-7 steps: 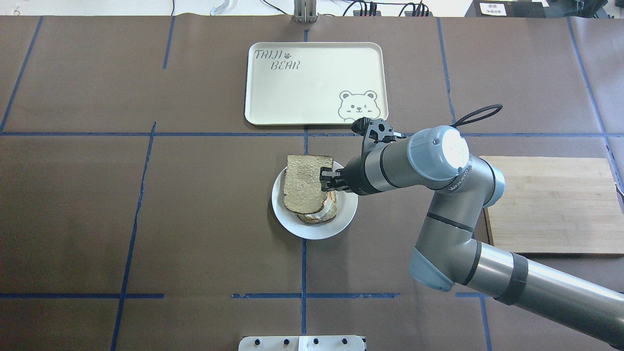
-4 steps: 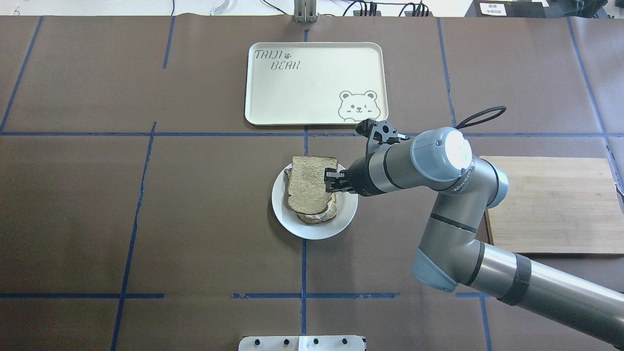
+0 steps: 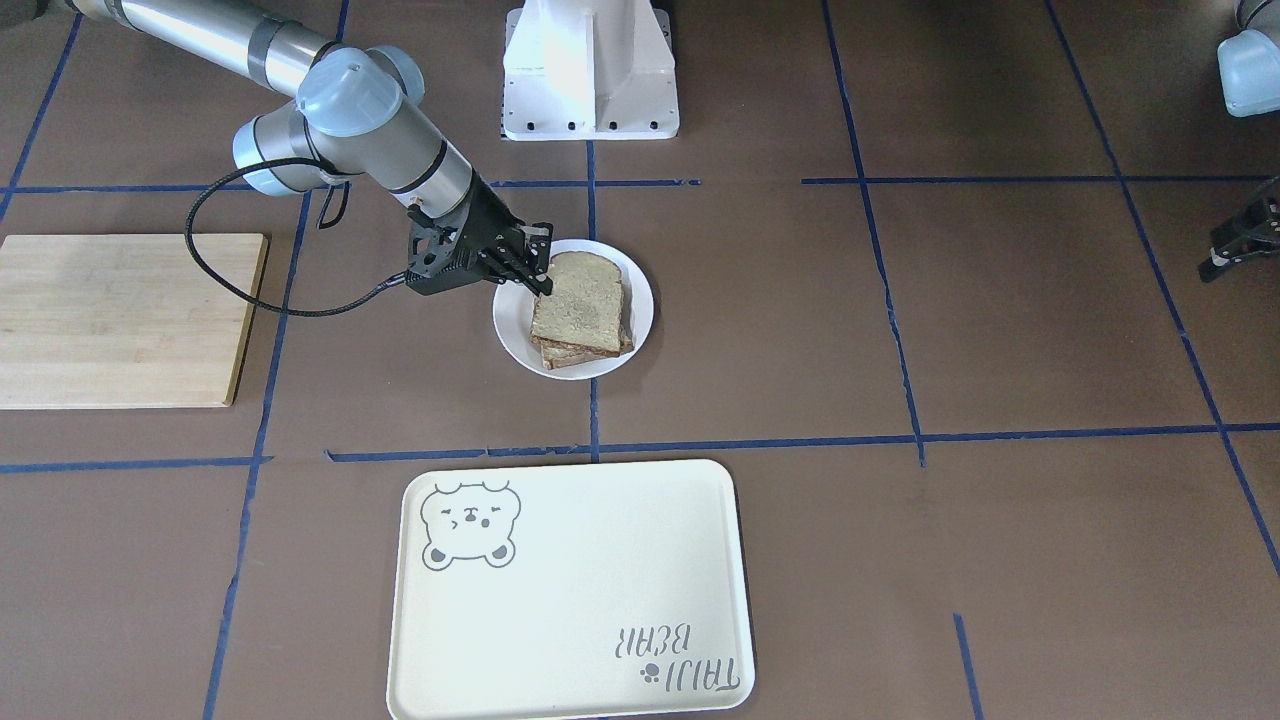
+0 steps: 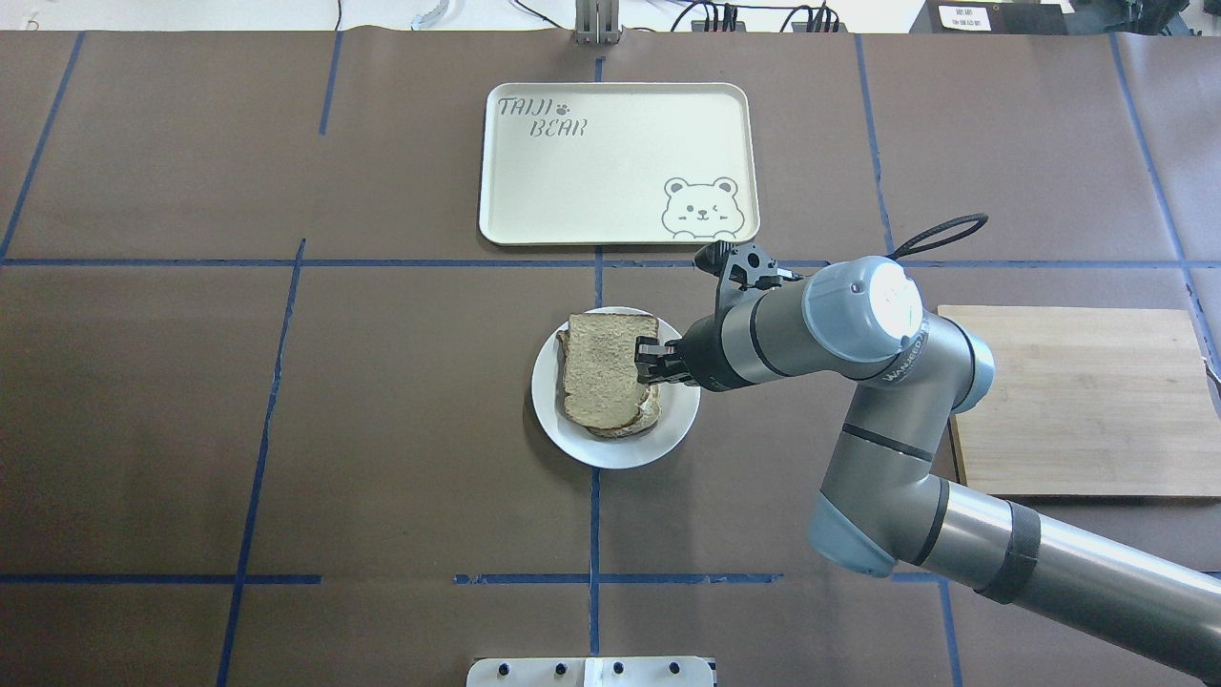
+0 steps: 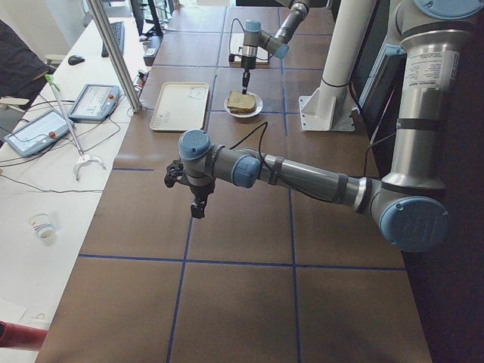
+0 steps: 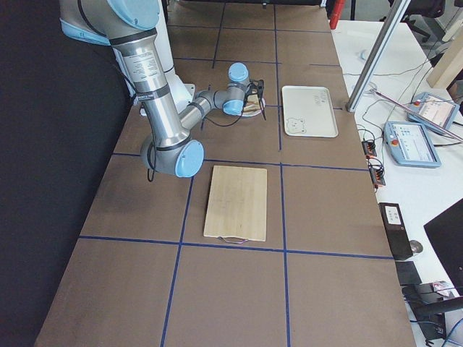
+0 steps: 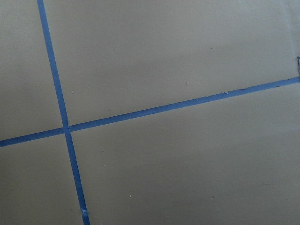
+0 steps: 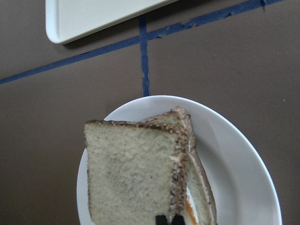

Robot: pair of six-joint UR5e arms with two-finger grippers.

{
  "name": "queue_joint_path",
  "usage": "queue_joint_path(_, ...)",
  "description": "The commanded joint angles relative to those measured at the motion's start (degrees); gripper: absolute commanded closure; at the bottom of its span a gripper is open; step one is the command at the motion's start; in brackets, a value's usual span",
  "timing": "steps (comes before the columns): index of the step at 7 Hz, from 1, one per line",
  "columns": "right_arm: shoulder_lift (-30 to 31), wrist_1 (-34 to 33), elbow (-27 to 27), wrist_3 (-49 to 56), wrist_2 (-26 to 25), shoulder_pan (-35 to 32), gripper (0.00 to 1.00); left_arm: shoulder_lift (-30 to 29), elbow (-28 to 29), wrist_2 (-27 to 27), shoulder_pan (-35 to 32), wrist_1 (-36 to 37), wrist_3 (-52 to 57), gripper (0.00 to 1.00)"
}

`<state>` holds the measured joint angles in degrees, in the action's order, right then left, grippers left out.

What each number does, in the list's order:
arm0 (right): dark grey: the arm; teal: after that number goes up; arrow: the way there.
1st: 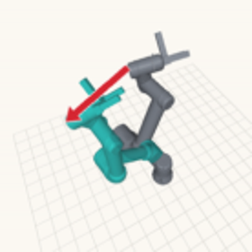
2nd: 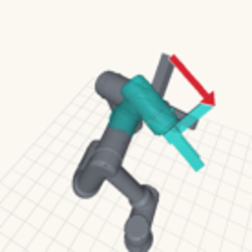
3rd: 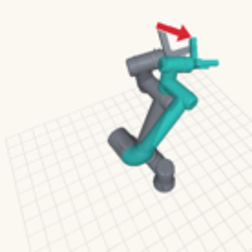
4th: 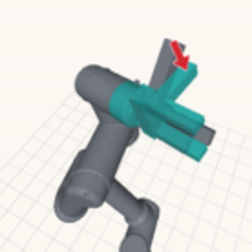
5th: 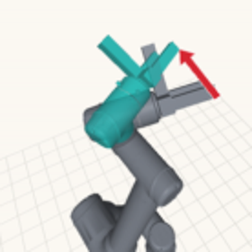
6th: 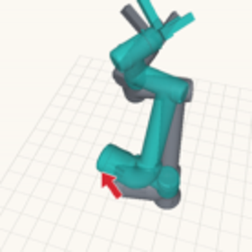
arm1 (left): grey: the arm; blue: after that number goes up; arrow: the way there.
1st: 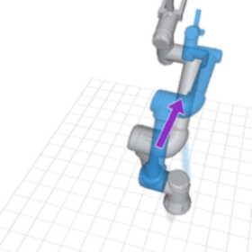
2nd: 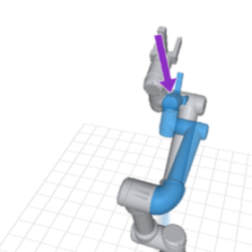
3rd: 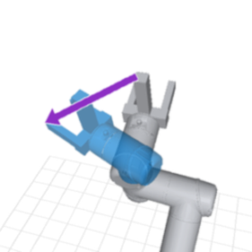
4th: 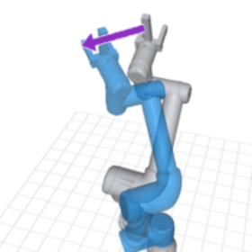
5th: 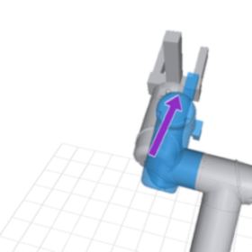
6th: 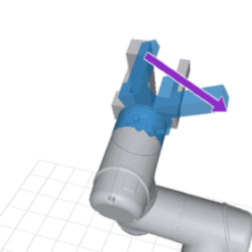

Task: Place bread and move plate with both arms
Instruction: 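Carry the bread slice with the right gripper and lay it on the egg toast, then open the right gripper and lift it away while the left arm reaches toward the plate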

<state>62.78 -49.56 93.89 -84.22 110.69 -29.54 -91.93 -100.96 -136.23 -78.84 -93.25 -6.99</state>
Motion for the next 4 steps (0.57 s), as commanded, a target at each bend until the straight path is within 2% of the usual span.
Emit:
queue_joint_path(1, 0.1, 0.0, 0.0, 0.1, 0.2, -0.5, 0.35, -0.1, 0.0, 0.0, 0.0, 0.0, 0.0, 0.0)
queue_joint_path(2, 0.1, 0.0, 0.1, -0.3, 0.1, -0.9, 0.0, -0.1, -0.1, 0.0, 0.0, 0.0, 0.0, 0.0)
queue_joint_path(3, 0.1, -0.2, 0.3, -0.5, 0.9, -2.3, 0.0, -0.3, -0.3, 0.0, 0.2, 0.0, 0.0, 0.0)
queue_joint_path(4, -0.2, -1.5, 0.5, -0.7, 4.1, -5.1, 0.0, -0.3, -0.9, -1.0, 0.8, -0.1, -1.9, 0.0)
